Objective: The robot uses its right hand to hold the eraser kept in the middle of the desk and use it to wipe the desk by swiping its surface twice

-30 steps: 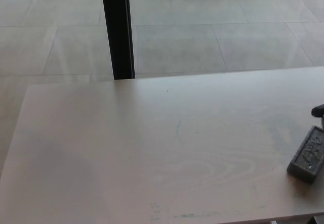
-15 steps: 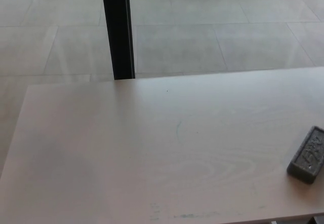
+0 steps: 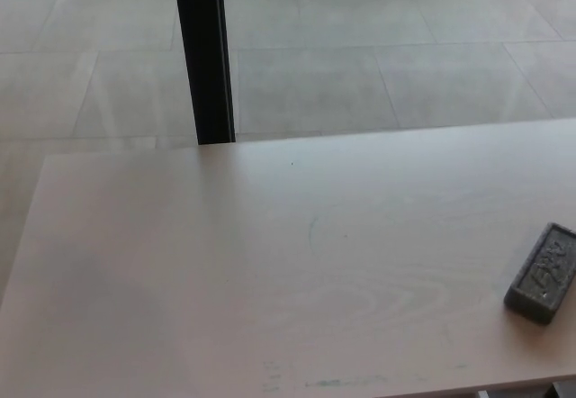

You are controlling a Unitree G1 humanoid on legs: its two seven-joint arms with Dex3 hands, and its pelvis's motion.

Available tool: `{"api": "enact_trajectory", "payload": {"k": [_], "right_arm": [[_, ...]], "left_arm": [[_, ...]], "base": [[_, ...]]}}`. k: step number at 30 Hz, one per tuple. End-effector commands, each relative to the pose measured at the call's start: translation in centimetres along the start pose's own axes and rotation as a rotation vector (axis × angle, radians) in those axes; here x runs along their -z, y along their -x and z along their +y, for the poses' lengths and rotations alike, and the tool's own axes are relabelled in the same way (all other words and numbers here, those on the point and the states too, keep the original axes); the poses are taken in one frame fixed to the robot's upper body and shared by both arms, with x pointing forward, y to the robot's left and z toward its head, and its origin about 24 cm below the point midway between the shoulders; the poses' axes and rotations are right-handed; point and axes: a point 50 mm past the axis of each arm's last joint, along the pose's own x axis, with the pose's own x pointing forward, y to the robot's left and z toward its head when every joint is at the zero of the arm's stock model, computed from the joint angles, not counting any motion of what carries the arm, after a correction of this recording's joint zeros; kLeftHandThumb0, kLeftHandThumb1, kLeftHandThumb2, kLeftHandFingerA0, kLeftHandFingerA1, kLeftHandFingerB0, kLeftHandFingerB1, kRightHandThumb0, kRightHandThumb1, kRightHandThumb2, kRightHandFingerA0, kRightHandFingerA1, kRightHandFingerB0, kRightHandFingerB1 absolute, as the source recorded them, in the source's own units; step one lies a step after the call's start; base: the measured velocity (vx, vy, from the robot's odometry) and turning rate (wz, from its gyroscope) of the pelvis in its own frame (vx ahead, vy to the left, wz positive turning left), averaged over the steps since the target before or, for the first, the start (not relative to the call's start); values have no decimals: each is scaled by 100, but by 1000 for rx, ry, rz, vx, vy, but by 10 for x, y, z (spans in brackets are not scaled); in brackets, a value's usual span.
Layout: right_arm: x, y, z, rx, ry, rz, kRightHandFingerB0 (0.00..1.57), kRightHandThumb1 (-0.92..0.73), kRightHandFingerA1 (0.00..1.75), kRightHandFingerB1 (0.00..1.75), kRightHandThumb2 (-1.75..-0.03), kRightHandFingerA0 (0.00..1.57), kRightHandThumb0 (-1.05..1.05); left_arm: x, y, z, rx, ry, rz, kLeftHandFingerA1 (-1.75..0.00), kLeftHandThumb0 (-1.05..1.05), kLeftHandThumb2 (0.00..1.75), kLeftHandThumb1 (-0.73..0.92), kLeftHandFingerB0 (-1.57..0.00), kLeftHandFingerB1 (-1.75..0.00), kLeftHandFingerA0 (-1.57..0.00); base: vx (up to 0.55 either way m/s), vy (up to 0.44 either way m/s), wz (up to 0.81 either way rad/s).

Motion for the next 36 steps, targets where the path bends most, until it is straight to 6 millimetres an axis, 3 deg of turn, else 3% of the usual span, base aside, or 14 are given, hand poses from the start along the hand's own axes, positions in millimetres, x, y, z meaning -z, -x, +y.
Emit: {"api": "enact_trajectory", "payload": {"k": [1, 14, 15, 17, 18, 19, 23, 25, 26, 28, 29, 31, 32, 36], "right_arm": [[72, 35, -33, 266, -125, 171, 65, -74, 81, 71, -62, 94, -76], [141, 68, -15, 264, -98, 368, 48, -70, 74, 66, -62, 70, -70], [145, 72, -11, 237, -112, 377, 46, -51, 75, 70, -98, 59, -72], [145, 74, -10, 230, -121, 379, 47, -68, 76, 70, -65, 60, -72], [148, 76, -8, 194, -137, 393, 41, -51, 79, 71, -98, 56, -70], [147, 77, -6, 187, -127, 388, 46, -67, 81, 75, -66, 56, -69], [154, 85, -3, 181, -112, 431, 41, -67, 83, 68, -65, 61, -69], [156, 87, -3, 174, -105, 441, 37, -50, 76, 68, -97, 56, -68], [149, 81, -8, 162, -111, 432, 35, -66, 76, 65, -67, 54, -63], [146, 77, -7, 154, -127, 430, 35, -66, 75, 64, -66, 54, -61], [147, 78, -6, 135, -111, 425, 37, -62, 79, 66, -66, 59, -62], [152, 75, 3, 131, -123, 440, 38, -62, 78, 65, -64, 60, -62], [152, 76, 5, 131, -119, 444, 38, -61, 80, 65, -66, 64, -61], [158, 82, 3, 94, -125, 449, 37, -62, 83, 67, -69, 61, -60]], "left_arm": [[-3, 0, 5, -43, -4, 4, -91, -54, 62, 70, -43, -64, -59], [-2, 2, 5, -102, -3, 4, -95, -54, 60, 67, -48, -70, -56], [-3, 1, 4, -103, 13, 12, -97, -52, 61, 67, -47, -70, -56], [-3, 1, 4, -90, 8, 10, -96, -53, 61, 69, -44, -68, -54], [-3, 1, 3, -88, -12, 6, -91, -50, 62, 70, -46, -69, -55], [-3, 1, 3, -88, -14, 5, -91, -50, 62, 71, -47, -68, -56], [-4, 3, 10, -99, -17, -1, -90, -51, 63, 69, -48, -69, -56], [-3, 4, 11, -94, -15, 3, -89, -53, 60, 70, -43, -65, -54], [6, 4, 5, -83, -4, 26, -87, -50, 61, 70, -46, -65, -55], [9, 2, 0, -77, 47, 47, -78, -45, 97, 49, -21, -58, -52], [8, 2, 0, -72, 36, 42, -91, -55, 59, 70, -42, -66, -54], [-2, 1, -4, -62, 30, 9, -83, -53, 97, 48, -32, -64, -57], [-5, 2, -4, -65, 7, 7, -90, -55, 60, 68, -44, -65, -56], [-2, 3, 2, -93, 15, 19, -91, -49, 61, 71, -38, -61, -55]], "base": [[0, 0, 0], [0, 0, 0], [0, 0, 0], [0, 0, 0], [0, 0, 0], [0, 0, 0], [0, 0, 0], [0, 0, 0], [0, 0, 0], [0, 0, 0], [0, 0, 0], [0, 0, 0], [0, 0, 0], [0, 0, 0]]}}
